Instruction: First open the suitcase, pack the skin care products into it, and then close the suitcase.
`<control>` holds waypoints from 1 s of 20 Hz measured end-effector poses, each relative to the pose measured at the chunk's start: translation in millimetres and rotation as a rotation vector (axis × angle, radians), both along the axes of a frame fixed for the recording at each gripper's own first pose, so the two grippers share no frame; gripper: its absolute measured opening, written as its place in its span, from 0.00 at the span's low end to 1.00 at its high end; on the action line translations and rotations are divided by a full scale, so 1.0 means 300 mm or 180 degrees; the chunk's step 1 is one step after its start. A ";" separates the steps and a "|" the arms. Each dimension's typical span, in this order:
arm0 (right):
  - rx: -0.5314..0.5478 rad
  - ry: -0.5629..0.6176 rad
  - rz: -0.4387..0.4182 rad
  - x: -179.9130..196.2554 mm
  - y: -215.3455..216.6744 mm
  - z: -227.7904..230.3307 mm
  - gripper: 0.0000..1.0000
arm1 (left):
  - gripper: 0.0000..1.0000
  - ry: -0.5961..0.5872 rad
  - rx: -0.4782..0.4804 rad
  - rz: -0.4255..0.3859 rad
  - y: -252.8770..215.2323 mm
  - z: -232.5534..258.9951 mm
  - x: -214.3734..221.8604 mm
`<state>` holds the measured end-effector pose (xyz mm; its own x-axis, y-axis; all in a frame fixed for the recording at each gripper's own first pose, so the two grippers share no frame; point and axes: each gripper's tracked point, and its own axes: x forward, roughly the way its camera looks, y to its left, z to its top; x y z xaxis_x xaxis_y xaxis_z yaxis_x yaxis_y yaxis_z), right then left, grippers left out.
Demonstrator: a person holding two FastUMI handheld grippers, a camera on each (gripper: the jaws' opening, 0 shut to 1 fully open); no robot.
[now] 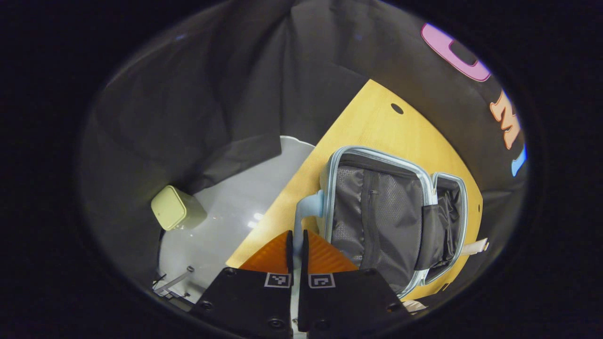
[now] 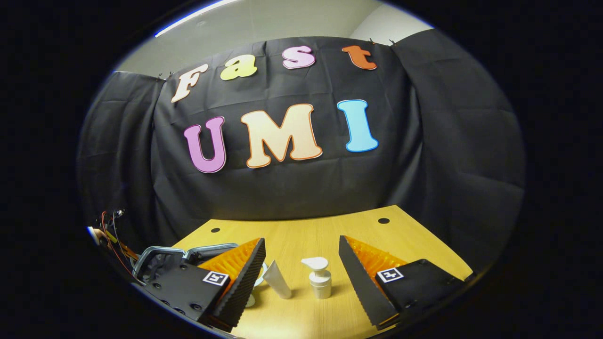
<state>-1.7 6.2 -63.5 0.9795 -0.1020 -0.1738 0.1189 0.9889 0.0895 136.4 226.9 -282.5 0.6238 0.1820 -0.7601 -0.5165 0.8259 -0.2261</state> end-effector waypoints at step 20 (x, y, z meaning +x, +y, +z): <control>-0.0192 0.0300 0.0409 0.014 -0.102 -0.144 0.96 | 0.80 -0.1914 0.1483 -0.0453 -0.774 0.619 0.079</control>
<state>2.5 -24.2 -106.8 0.9648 0.0101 -0.2629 -0.0039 0.9997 0.0240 160.0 -5.2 -96.7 0.9464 0.2872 -0.1478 -0.2968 0.9538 -0.0470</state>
